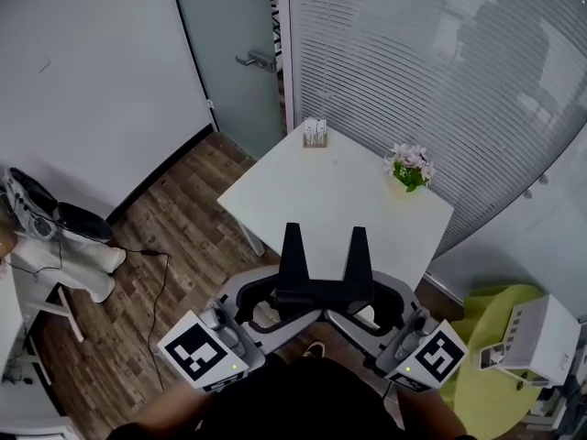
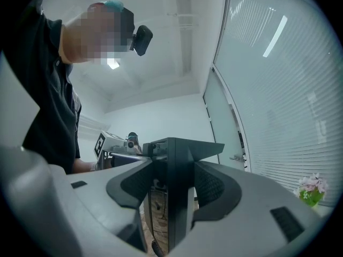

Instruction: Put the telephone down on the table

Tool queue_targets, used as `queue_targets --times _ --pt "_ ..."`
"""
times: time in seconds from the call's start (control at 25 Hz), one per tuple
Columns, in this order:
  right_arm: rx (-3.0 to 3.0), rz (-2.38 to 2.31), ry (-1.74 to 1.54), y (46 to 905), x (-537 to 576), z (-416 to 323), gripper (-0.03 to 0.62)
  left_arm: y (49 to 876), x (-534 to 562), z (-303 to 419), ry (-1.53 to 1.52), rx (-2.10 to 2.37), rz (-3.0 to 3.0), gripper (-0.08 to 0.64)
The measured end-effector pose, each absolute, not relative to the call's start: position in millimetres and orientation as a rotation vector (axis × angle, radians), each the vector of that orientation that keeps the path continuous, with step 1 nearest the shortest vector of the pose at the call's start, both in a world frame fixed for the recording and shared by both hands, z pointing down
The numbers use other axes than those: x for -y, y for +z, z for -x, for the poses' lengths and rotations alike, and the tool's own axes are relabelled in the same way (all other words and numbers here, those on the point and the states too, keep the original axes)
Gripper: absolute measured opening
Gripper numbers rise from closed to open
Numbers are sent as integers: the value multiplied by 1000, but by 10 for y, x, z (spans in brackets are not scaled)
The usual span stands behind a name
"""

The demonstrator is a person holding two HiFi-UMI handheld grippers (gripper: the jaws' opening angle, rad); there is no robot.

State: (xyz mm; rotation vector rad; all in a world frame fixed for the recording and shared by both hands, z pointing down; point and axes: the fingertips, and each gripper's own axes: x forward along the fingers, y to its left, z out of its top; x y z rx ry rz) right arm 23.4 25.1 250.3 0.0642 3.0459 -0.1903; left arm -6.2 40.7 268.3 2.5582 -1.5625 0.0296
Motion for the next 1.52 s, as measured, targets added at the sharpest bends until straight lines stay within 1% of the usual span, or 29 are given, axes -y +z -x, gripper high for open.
queue_targets --times 0.36,0.6,1.2,1.4,1.52 --pt "-3020 -5 -218 2520 177 -165 249 2689 32 132 62 1518 -2598 250" --pt "-3059 111 -221 2706 442 -17 249 2807 298 317 50 1420 -2626 250" --pt "-3046 553 -288 2862 1368 1095 249 2943 1312 1464 69 1000 -2759 250" --pt "-3000 721 -321 2925 1563 1372 249 3044 1525 1740 95 834 -2806 250" --pt "-2978 796 -344 2959 1635 1496 249 3037 1645 1864 56 797 -2783 250"
